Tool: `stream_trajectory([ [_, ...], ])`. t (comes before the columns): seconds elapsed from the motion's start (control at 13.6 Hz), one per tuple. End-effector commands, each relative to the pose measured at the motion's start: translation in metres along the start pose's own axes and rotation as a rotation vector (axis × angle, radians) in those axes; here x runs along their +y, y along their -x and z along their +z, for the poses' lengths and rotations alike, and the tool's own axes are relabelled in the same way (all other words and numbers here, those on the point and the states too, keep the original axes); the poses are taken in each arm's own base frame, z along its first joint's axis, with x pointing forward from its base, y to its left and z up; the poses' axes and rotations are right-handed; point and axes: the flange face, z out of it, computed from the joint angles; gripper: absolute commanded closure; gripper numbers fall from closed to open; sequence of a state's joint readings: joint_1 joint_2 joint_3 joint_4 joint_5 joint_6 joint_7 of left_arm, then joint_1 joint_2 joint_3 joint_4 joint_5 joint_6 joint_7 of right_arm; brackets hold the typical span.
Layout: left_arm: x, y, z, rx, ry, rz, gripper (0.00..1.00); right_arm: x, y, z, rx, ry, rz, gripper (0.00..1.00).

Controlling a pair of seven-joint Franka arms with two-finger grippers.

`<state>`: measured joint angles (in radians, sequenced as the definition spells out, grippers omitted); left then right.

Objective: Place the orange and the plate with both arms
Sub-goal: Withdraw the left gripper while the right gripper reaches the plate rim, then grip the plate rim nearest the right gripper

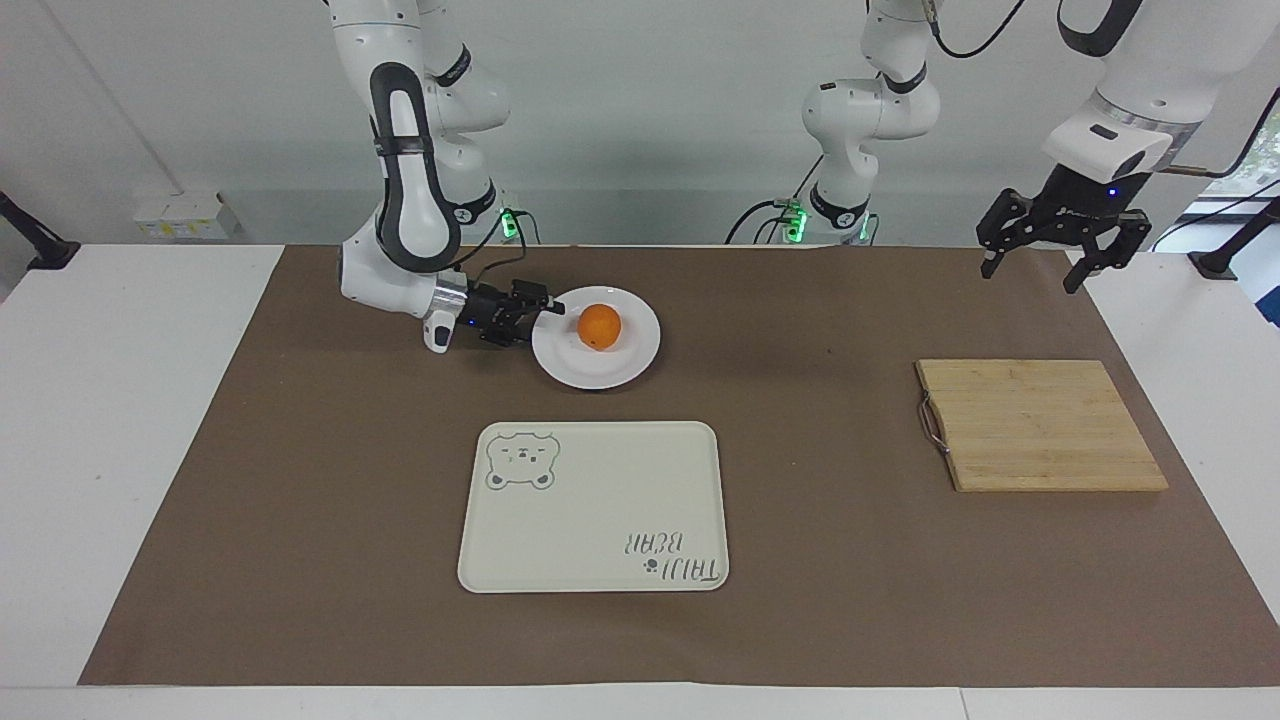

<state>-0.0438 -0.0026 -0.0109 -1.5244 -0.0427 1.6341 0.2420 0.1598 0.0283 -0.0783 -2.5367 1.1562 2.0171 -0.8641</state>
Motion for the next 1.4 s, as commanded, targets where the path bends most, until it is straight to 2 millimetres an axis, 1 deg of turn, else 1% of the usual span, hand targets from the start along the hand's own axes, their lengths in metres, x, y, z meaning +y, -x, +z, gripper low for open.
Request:
stream_trajectory([
  [0.0,-0.001,0.005,-0.005,-0.009,-0.004,-0.006,0.0,0.003,0.004,0.004,0.022,-0.004,-0.019,0.0],
  [0.07,-0.002,0.006,-0.005,-0.009,-0.005,-0.008,0.0,0.003,0.004,0.004,0.022,-0.002,-0.018,0.23],
  [0.15,-0.001,0.005,-0.005,-0.009,-0.005,-0.006,0.0,0.004,0.004,0.004,0.028,0.006,-0.017,0.55],
  [0.22,-0.001,0.005,-0.005,-0.009,-0.004,-0.006,0.0,0.004,0.004,0.003,0.029,0.007,-0.012,0.9],
  [0.29,-0.002,0.006,-0.005,-0.009,-0.005,-0.008,0.0,0.004,0.004,0.004,0.027,0.007,0.005,1.0],
  [0.37,-0.002,0.006,-0.005,-0.009,-0.005,-0.009,0.0,0.004,0.003,0.004,0.028,0.006,0.029,1.0],
  [0.81,-0.001,0.005,-0.005,-0.009,-0.005,-0.006,0.0,0.0,0.001,0.004,0.01,-0.023,0.044,1.0],
  [1.03,-0.001,0.005,-0.005,-0.009,-0.005,-0.006,0.0,-0.006,-0.005,-0.001,-0.009,-0.078,0.073,1.0],
  [1.32,-0.002,0.006,-0.005,-0.009,-0.005,-0.008,0.0,-0.01,-0.014,-0.016,-0.018,-0.143,0.112,1.0],
])
